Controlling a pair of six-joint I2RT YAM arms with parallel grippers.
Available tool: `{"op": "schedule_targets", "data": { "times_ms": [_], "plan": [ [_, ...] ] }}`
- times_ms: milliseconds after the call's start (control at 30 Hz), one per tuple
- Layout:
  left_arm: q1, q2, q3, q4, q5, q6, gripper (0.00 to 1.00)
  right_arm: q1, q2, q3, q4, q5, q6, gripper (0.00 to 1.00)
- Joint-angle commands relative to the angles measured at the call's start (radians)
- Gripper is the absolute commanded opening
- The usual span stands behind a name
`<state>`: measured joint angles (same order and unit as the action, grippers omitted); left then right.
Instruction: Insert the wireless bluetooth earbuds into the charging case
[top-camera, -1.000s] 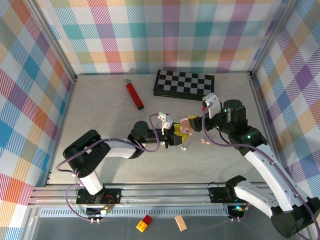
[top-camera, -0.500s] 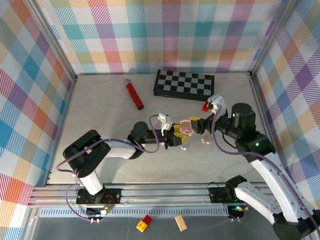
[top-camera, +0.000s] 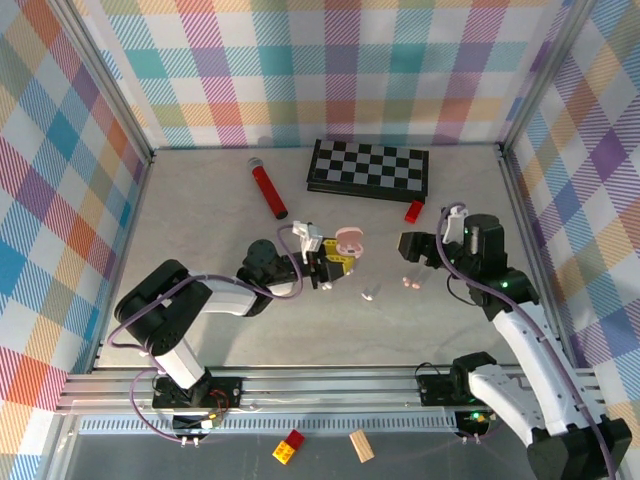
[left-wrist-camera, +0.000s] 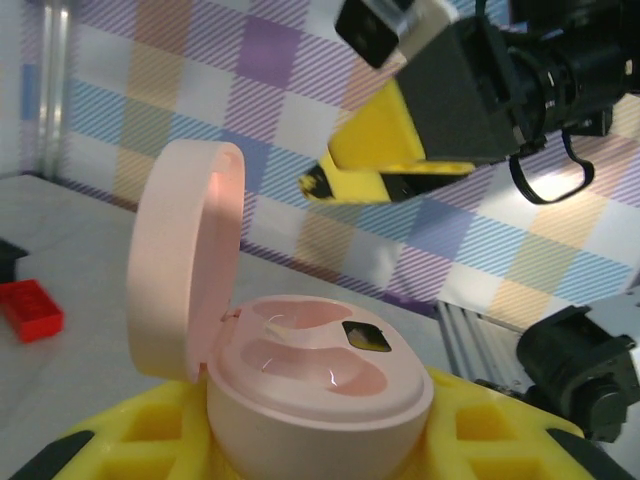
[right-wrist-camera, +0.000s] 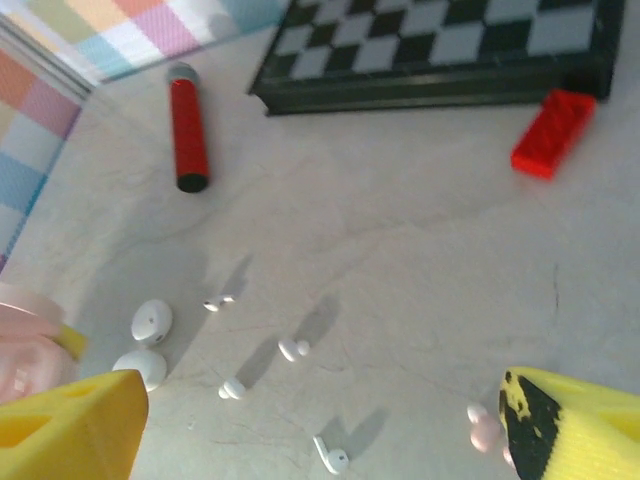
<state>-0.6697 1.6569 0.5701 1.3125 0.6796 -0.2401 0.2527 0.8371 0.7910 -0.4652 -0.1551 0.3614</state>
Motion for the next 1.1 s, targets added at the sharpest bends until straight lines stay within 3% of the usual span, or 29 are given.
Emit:
{"op": "schedule_targets", "data": {
  "times_ms": [0,167,567,1067],
  "plan": [
    [0.038,-0.030,-0.016,0.049,0.000,0.025,0.35,-0.002,0.041,-0.055,-0.047,-0.026,0.113,0.90],
    [0.064,-0.039,-0.024,0.048,0.008,0.026,0.35,-0.001,0.121,-0.115,-0.050,-0.013,0.157,0.89],
    [0.070,-0.048,-0.041,0.048,0.017,0.033,0.35,-0.001,0.316,-0.239,0.150,-0.113,0.278,0.87],
    [0.070,-0.051,-0.049,0.047,0.039,0.019,0.35,-0.001,0.440,-0.142,0.157,-0.044,0.219,0.87]
  ]
}}
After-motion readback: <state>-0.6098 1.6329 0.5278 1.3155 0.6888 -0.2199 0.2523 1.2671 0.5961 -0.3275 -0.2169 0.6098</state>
